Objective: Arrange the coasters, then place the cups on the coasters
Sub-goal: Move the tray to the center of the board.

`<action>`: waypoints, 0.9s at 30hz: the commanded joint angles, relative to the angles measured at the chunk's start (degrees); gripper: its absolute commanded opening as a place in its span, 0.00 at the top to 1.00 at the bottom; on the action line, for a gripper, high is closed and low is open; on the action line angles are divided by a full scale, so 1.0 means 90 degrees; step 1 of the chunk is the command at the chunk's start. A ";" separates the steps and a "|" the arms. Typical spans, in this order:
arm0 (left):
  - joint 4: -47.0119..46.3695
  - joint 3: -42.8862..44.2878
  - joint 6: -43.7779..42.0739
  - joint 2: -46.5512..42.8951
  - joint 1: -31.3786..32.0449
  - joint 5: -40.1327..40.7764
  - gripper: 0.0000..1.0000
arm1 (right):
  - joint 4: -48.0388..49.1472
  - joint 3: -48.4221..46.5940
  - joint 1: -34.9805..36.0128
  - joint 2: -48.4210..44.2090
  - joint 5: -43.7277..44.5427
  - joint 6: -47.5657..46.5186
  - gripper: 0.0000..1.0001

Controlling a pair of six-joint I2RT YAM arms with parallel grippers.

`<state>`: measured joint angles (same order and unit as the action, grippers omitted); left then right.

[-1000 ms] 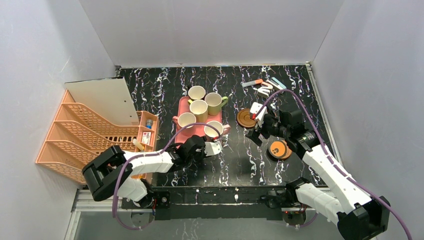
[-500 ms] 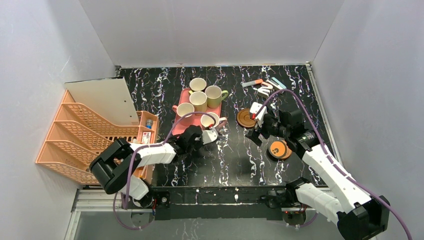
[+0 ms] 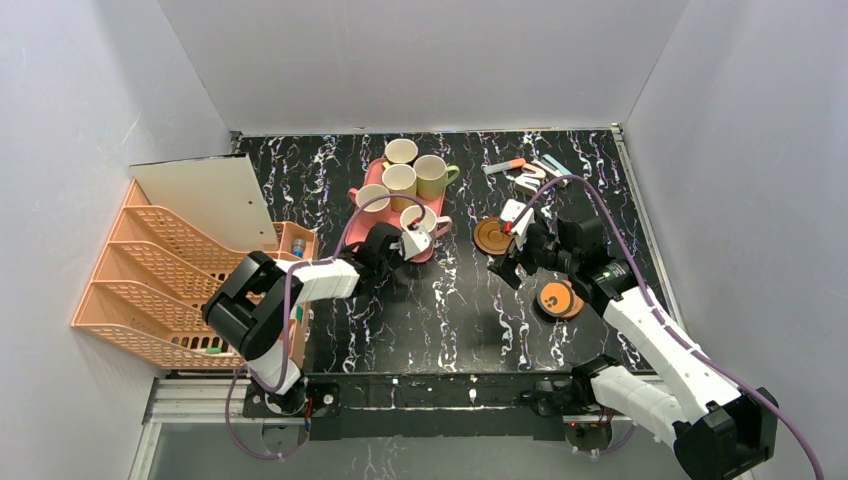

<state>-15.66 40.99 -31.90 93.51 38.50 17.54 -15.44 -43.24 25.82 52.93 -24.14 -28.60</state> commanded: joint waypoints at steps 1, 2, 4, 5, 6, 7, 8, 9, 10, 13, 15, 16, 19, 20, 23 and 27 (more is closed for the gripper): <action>-0.0102 0.0227 0.0134 0.0309 -0.0545 0.0055 0.60 | 0.0268 0.0050 -0.0034 0.0001 -0.0018 0.0076 0.01; -0.0145 0.0263 0.0136 0.0362 -0.0636 0.0069 0.60 | 0.0264 0.0049 -0.0034 0.0007 -0.0014 0.0087 0.01; -0.0222 0.0346 0.0160 0.0476 -0.0812 0.0141 0.60 | 0.0266 0.0047 -0.0037 0.0013 -0.0014 0.0092 0.01; -0.0226 0.0413 0.0172 0.0539 -0.0887 0.0169 0.60 | 0.0270 0.0049 -0.0032 0.0009 -0.0019 0.0099 0.01; -0.0216 0.0486 0.0193 0.0613 -0.0976 0.0175 0.60 | 0.0274 0.0049 -0.0034 0.0018 -0.0014 0.0099 0.01; -0.0211 0.0555 0.0207 0.0683 -0.1060 0.0179 0.60 | 0.0271 0.0049 -0.0032 0.0024 -0.0016 0.0098 0.01; -0.0213 0.0620 0.0226 0.0741 -0.1156 0.0186 0.60 | 0.0275 0.0049 -0.0034 0.0034 -0.0008 0.0095 0.01; -0.0206 0.0694 0.0245 0.0819 -0.1247 0.0197 0.60 | 0.0275 0.0049 -0.0034 0.0036 0.0004 0.0096 0.01; -0.0186 0.0763 0.0266 0.0897 -0.1333 0.0204 0.60 | 0.0271 0.0049 -0.0032 0.0039 0.0003 0.0098 0.01; -0.0106 0.0962 0.0379 0.1050 -0.1549 0.0163 0.60 | 0.0263 0.0049 -0.0037 0.0029 -0.0013 0.0101 0.01; -0.0077 0.0959 0.0441 0.1044 -0.1635 0.0088 0.60 | 0.0261 0.0049 -0.0030 0.0028 -0.0016 0.0093 0.01; -0.0068 0.0921 0.0455 0.0984 -0.1648 0.0038 0.60 | 0.0261 0.0049 -0.0029 0.0027 -0.0006 0.0090 0.01; 0.0023 0.0704 0.0508 0.0676 -0.1651 -0.0150 0.60 | 0.0259 0.0049 -0.0032 0.0060 0.0004 0.0071 0.01; 0.0058 0.0624 0.0554 0.0488 -0.1651 -0.0210 0.59 | 0.0258 0.0047 -0.0035 0.0063 0.0001 0.0067 0.01; 0.0201 0.0362 0.0670 -0.0017 -0.1659 -0.0308 0.55 | 0.0239 0.0054 -0.0037 0.0083 0.0007 0.0046 0.01; 0.0661 0.0058 0.0856 -0.0922 -0.1661 -0.0714 0.43 | 0.0207 0.0034 -0.0035 0.0105 -0.0013 0.0010 0.01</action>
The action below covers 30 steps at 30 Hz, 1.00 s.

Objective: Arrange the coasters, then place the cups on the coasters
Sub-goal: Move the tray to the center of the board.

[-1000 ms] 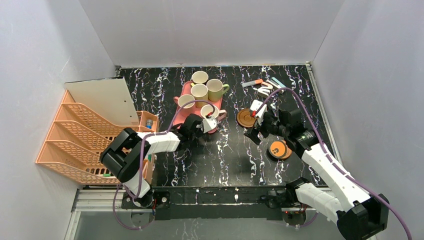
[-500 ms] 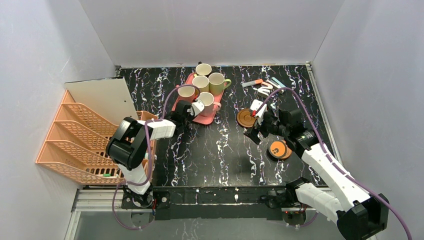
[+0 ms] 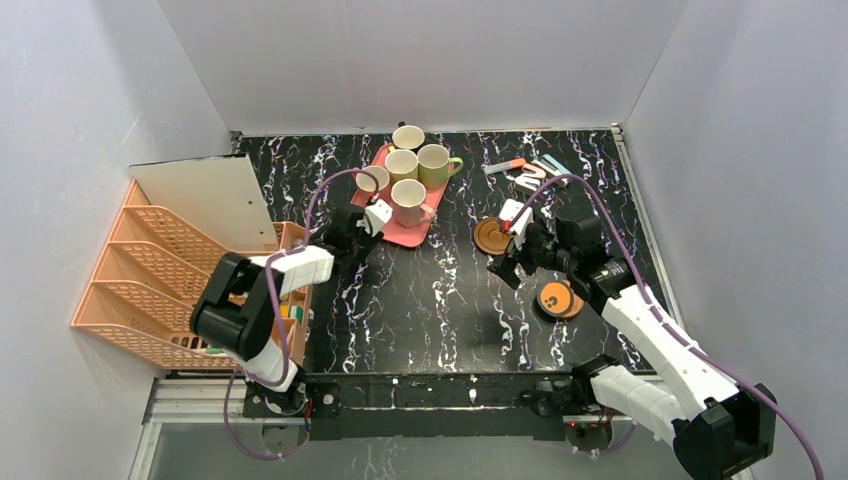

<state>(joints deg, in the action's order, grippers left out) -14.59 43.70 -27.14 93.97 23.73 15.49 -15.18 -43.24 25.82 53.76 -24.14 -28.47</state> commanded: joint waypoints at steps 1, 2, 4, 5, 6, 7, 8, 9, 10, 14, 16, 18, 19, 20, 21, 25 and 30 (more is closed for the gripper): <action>0.0669 -0.0307 0.0362 -0.1205 -0.0019 -0.0642 0.39 | 0.0175 0.0033 -0.0037 0.0018 -0.0018 -0.0010 0.01; 0.0810 -0.0370 0.0391 -0.1450 -0.0012 -0.0814 0.36 | 0.0165 0.0030 -0.0032 0.0022 -0.0020 -0.0015 0.01; 0.1059 -0.0484 0.0449 -0.1874 0.0007 -0.1156 0.28 | 0.0154 0.0029 -0.0035 0.0038 -0.0029 -0.0042 0.01; 0.1142 -0.0544 0.0470 -0.2055 0.0022 -0.1305 0.26 | 0.0140 0.0029 -0.0037 0.0048 -0.0025 -0.0053 0.01; 0.1214 -0.0578 0.0489 -0.2191 0.0048 -0.1435 0.24 | 0.0133 0.0025 -0.0037 0.0051 -0.0025 -0.0066 0.01; 0.1303 -0.0610 0.0474 -0.2312 0.0085 -0.1549 0.23 | 0.0117 0.0020 -0.0032 0.0058 -0.0027 -0.0075 0.01; 0.1371 -0.0637 0.0442 -0.2397 0.0129 -0.1642 0.22 | 0.0111 0.0020 -0.0035 0.0058 -0.0032 -0.0086 0.01; 0.1455 -0.0659 0.0396 -0.2457 0.0189 -0.1694 0.21 | 0.0099 0.0015 -0.0036 0.0046 -0.0043 -0.0086 0.01; 0.1528 -0.0681 0.0322 -0.2512 0.0257 -0.1716 0.21 | 0.0098 0.0019 -0.0037 0.0041 -0.0042 -0.0088 0.01; 0.1929 -0.0810 -0.0187 -0.2656 0.0675 -0.2188 0.19 | 0.0089 0.0020 -0.0035 0.0037 -0.0053 -0.0113 0.01; 0.2108 -0.0821 -0.0354 -0.2565 0.1030 -0.2279 0.19 | 0.0082 0.0020 -0.0031 0.0041 -0.0065 -0.0132 0.01; 0.2280 -0.0784 -0.0453 -0.2382 0.1461 -0.2406 0.19 | 0.0072 0.0020 -0.0037 0.0052 -0.0063 -0.0140 0.01; 0.2325 -0.0740 -0.0468 -0.2288 0.1613 -0.2491 0.19 | 0.0068 0.0020 -0.0035 0.0052 -0.0062 -0.0143 0.01; 0.2358 -0.0693 -0.0483 -0.2175 0.1744 -0.2573 0.19 | 0.0058 0.0020 -0.0037 0.0054 -0.0069 -0.0154 0.01; 0.2379 -0.0629 -0.0508 -0.2066 0.1838 -0.2686 0.19 | 0.0065 0.0020 -0.0032 0.0055 -0.0065 -0.0152 0.01; 0.2411 -0.0279 -0.0572 -0.1587 0.2051 -0.3015 0.16 | 0.0063 0.0029 -0.0037 0.0058 -0.0065 -0.0165 0.01; 0.2531 0.0341 -0.0443 -0.0717 0.2129 -0.3382 0.14 | 0.0060 0.0029 -0.0037 0.0056 -0.0064 -0.0167 0.01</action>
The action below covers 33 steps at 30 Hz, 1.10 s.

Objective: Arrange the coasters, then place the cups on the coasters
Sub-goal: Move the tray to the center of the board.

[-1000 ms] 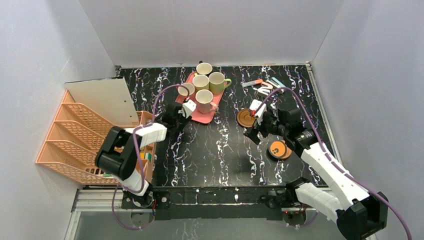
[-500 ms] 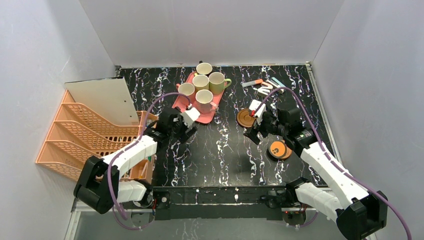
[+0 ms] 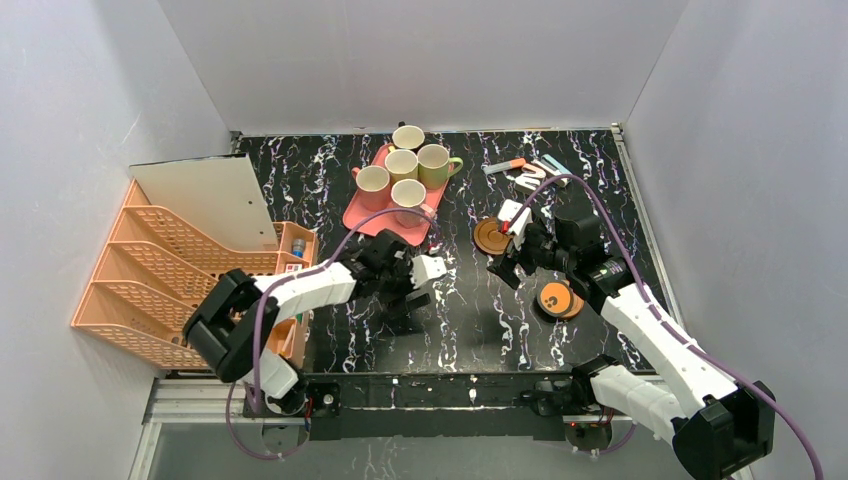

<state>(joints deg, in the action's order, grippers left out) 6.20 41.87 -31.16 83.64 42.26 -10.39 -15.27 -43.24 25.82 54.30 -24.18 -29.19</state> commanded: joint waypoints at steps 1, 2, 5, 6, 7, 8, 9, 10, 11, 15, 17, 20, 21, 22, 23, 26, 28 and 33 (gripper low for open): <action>0.0283 0.0667 0.0006 0.0586 0.0076 -0.0621 0.13 | 0.0068 0.0038 -0.0037 -0.0007 -0.0061 -0.0090 0.01; 0.0340 0.0766 0.0005 0.0718 0.0079 -0.0726 0.13 | 0.0068 0.0038 -0.0031 -0.0006 -0.0061 -0.0096 0.01; 0.0527 0.1059 -0.0018 0.1034 0.0086 -0.0992 0.10 | 0.0074 0.0045 -0.0037 -0.0016 -0.0057 -0.0102 0.01; 0.0588 0.1143 -0.0031 0.1122 0.0090 -0.1053 0.09 | 0.0076 0.0049 -0.0030 -0.0002 -0.0057 -0.0113 0.01; 0.0634 0.1225 -0.0034 0.1198 0.0086 -0.1104 0.09 | 0.0080 0.0049 -0.0031 -0.0008 -0.0057 -0.0116 0.01; 0.0676 0.1301 -0.0033 0.1292 0.0088 -0.1114 0.09 | 0.0076 0.0049 -0.0033 0.0008 -0.0057 -0.0123 0.01; 0.0692 0.1378 -0.0027 0.1381 0.0084 -0.1128 0.08 | 0.0074 0.0049 -0.0037 0.0005 -0.0048 -0.0122 0.01; 0.0723 0.1441 -0.0025 0.1455 0.0082 -0.1146 0.06 | 0.0081 0.0049 -0.0034 0.0012 -0.0047 -0.0133 0.01; 0.0728 0.1509 -0.0012 0.1540 0.0081 -0.1138 0.05 | 0.0076 0.0049 -0.0037 0.0014 -0.0050 -0.0127 0.01; 0.0397 0.1656 0.0353 0.1859 0.0085 -0.0451 0.02 | 0.0067 0.0054 -0.0032 -0.0007 -0.0047 -0.0140 0.01; 0.0146 0.1607 0.0468 0.1971 0.0056 -0.0057 0.02 | 0.0076 0.0059 -0.0036 -0.0015 -0.0057 -0.0145 0.01; -0.0233 0.1470 0.0572 0.2063 -0.0041 0.0223 0.02 | 0.0075 0.0059 -0.0035 -0.0010 -0.0079 -0.0144 0.01; -0.0332 0.1433 0.0621 0.2073 -0.0087 0.0252 0.02 | 0.0069 0.0059 -0.0037 0.0005 -0.0077 -0.0139 0.01; -0.0417 0.1400 0.0647 0.2079 -0.0145 0.0256 0.02 | 0.0072 0.0059 -0.0036 0.0010 -0.0074 -0.0140 0.01; -0.0507 0.1394 0.0670 0.2097 -0.0218 0.0262 0.02 | 0.0071 0.0059 -0.0040 0.0016 -0.0073 -0.0145 0.01; -0.0792 0.1398 0.0754 0.2170 -0.0518 0.0248 0.02 | 0.0061 0.0058 -0.0037 0.0027 -0.0084 -0.0143 0.01; -0.0906 0.1445 0.0785 0.2248 -0.0727 0.0175 0.02 | 0.0066 0.0059 -0.0037 0.0031 -0.0087 -0.0140 0.01; -0.1105 0.1505 0.0887 0.2420 -0.1246 0.0120 0.02 | 0.0056 0.0050 -0.0032 0.0056 -0.0100 -0.0144 0.01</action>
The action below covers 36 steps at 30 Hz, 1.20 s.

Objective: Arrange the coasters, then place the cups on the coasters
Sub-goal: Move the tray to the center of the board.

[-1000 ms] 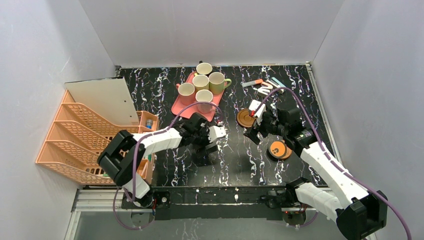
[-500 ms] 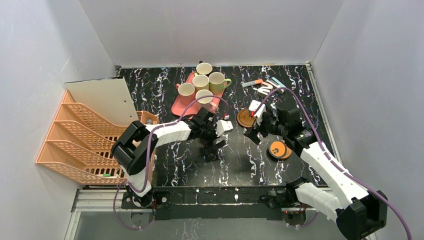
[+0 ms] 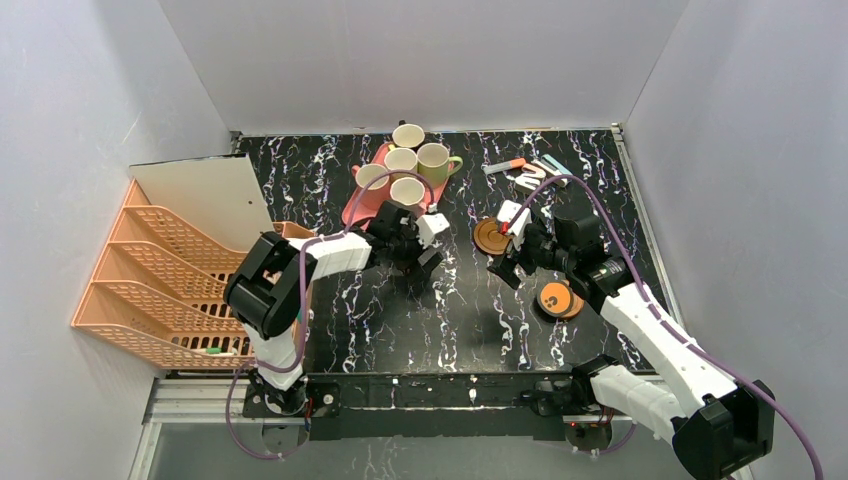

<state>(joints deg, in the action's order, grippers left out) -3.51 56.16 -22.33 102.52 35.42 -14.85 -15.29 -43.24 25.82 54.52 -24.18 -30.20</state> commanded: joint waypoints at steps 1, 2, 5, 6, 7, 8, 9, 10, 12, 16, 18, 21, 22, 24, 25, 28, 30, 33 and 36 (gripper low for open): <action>-0.0066 -0.0079 -0.0084 0.0345 -0.0579 0.0633 0.02 | 0.0062 0.0049 -0.0037 0.0027 -0.0105 -0.0027 0.01; -0.0094 -0.0078 -0.0066 0.0365 -0.0668 0.0661 0.02 | 0.0059 0.0049 -0.0034 0.0032 -0.0106 -0.0029 0.01; -0.0257 -0.0048 0.0041 0.0422 -0.0906 0.0816 0.02 | 0.0059 0.0049 -0.0033 0.0033 -0.0106 -0.0029 0.01; -0.0340 -0.0040 0.0093 0.0438 -0.0966 0.0926 0.02 | 0.0058 0.0049 -0.0031 0.0033 -0.0108 -0.0033 0.01; -0.0423 -0.0027 0.0139 0.0477 -0.1018 0.1042 0.02 | 0.0058 0.0049 -0.0030 0.0035 -0.0097 -0.0034 0.01; -0.0504 0.0000 0.0184 0.0505 -0.1068 0.1141 0.02 | 0.0060 0.0049 -0.0032 0.0028 -0.0101 -0.0026 0.01; -0.0563 0.0029 0.0236 0.0548 -0.1126 0.1247 0.02 | 0.0058 0.0049 -0.0037 0.0032 -0.0097 -0.0033 0.01; -0.0638 0.0059 0.0286 0.0586 -0.1161 0.1392 0.02 | 0.0059 0.0049 -0.0027 0.0028 -0.0096 -0.0032 0.01; -0.0798 0.0127 0.0464 0.0708 -0.1221 0.1822 0.02 | 0.0061 0.0053 -0.0036 0.0045 -0.0097 -0.0036 0.01; -0.1006 0.0271 0.0658 0.0907 -0.1316 0.2344 0.02 | 0.0060 0.0059 -0.0023 0.0052 -0.0101 -0.0037 0.01; -0.1014 0.0359 0.0726 0.0987 -0.1362 0.2483 0.02 | 0.0063 0.0054 -0.0030 0.0059 -0.0096 -0.0048 0.01; -0.1032 0.0512 0.0872 0.1143 -0.1427 0.2789 0.02 | 0.0064 0.0059 -0.0028 0.0071 -0.0086 -0.0044 0.01; -0.1006 0.0584 0.0936 0.1206 -0.1445 0.2910 0.02 | 0.0060 0.0059 -0.0034 0.0079 -0.0087 -0.0046 0.01; -0.0913 0.0753 0.1051 0.1358 -0.1494 0.3128 0.02 | 0.0059 0.0059 -0.0023 0.0088 -0.0077 -0.0046 0.01; -0.0856 0.0842 0.1118 0.1427 -0.1527 0.3212 0.02 | 0.0064 0.0059 -0.0021 0.0091 -0.0075 -0.0052 0.01; -0.0783 0.0924 0.1313 0.1489 -0.1638 0.3356 0.02 | 0.0066 0.0059 -0.0020 0.0088 -0.0078 -0.0055 0.01; -0.0835 0.0840 0.1387 0.1375 -0.1695 0.3319 0.02 | 0.0058 0.0059 -0.0022 0.0086 -0.0071 -0.0053 0.01; -0.0933 0.0548 0.1384 0.1020 -0.1703 0.3146 0.02 | 0.0063 0.0059 -0.0020 0.0085 -0.0076 -0.0065 0.01; -0.1009 0.0124 0.1366 0.0474 -0.1709 0.2798 0.02 | 0.0057 0.0059 -0.0027 0.0096 -0.0078 -0.0067 0.01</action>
<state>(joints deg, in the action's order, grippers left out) -17.23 62.67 -9.80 111.04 20.86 9.61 -15.46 -43.24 25.82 55.29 -24.21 -30.24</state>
